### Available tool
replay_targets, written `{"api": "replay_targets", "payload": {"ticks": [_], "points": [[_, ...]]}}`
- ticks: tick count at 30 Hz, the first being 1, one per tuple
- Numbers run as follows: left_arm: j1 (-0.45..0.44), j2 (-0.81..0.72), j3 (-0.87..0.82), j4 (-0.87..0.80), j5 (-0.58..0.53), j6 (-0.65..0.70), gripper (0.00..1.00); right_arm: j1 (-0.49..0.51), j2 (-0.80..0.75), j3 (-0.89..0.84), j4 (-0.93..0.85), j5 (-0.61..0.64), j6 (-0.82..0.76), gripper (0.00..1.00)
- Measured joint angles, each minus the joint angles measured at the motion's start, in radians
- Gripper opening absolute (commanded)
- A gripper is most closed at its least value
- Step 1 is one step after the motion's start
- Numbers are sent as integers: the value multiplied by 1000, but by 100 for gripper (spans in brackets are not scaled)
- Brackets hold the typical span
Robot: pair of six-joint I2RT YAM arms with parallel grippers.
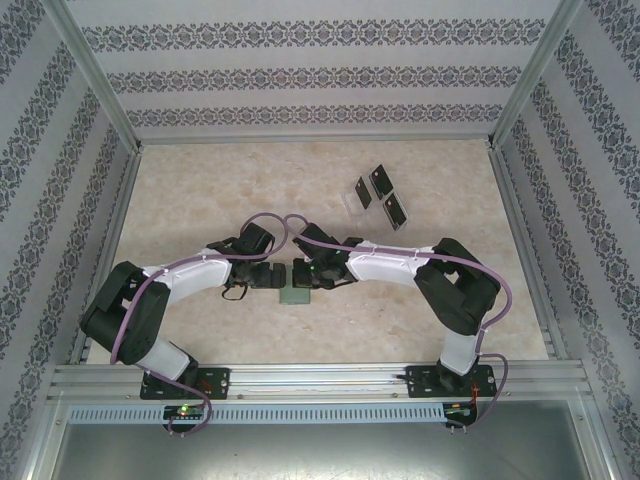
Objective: Put the credit cards into the card holder
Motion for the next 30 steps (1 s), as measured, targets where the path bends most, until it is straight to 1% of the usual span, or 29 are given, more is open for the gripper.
{"api": "replay_targets", "payload": {"ticks": [12, 30], "points": [[0, -3, -3, 3, 3, 0, 100, 0, 1, 0, -1, 0, 0, 0], [0, -5, -8, 9, 3, 0, 100, 0, 45, 28, 3, 1, 0, 0]]}}
